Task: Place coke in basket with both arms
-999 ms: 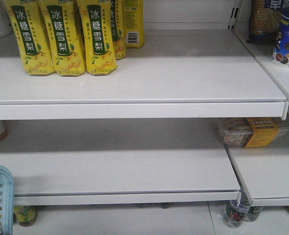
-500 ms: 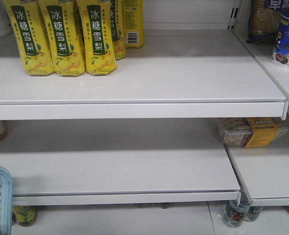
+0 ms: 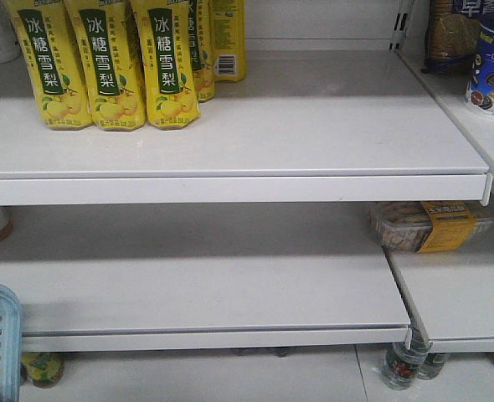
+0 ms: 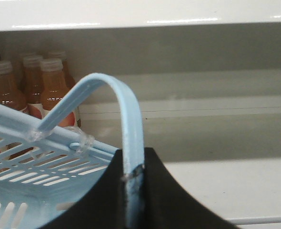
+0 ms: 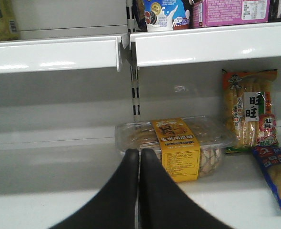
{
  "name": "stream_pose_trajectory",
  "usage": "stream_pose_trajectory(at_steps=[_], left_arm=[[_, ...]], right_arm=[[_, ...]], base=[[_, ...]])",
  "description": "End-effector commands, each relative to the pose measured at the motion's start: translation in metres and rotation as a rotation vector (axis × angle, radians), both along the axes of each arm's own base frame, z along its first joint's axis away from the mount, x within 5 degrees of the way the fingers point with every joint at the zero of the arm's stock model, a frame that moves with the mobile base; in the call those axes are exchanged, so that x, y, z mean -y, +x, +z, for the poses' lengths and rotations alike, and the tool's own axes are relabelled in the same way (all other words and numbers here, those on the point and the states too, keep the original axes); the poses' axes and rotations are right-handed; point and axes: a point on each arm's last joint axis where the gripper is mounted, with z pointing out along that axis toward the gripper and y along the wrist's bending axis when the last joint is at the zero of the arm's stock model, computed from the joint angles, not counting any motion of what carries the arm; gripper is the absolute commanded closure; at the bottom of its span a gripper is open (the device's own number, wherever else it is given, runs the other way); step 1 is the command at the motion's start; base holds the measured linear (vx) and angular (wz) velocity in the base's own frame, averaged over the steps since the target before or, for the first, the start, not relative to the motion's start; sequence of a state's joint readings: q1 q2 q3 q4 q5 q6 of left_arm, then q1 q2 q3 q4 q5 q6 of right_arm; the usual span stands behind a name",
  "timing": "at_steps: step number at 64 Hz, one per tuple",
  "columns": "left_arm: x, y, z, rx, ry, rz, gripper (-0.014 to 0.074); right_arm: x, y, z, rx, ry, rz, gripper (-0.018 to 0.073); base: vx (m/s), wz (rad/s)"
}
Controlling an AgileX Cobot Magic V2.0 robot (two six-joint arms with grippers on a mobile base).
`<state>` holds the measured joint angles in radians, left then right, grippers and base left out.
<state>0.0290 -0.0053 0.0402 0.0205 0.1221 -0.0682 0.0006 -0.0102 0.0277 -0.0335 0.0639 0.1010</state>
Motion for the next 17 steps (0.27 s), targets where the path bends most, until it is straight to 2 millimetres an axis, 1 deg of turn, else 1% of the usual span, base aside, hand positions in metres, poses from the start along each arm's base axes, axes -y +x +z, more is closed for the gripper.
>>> stream_pose_trajectory(at_steps=[1, 17], left_arm=[[0.0007, -0.0022, 0.0184, 0.189, 0.059, -0.008, 0.0603], [0.0007, -0.0022, 0.0184, 0.189, 0.059, -0.008, 0.0603]], right_arm=[[-0.0003, -0.0013, 0.0045, 0.086, -0.005, 0.004, 0.0569], [-0.0003, -0.0013, 0.0046, 0.087, -0.005, 0.004, 0.0569]], base=[[0.0, 0.0], [0.0, 0.0]])
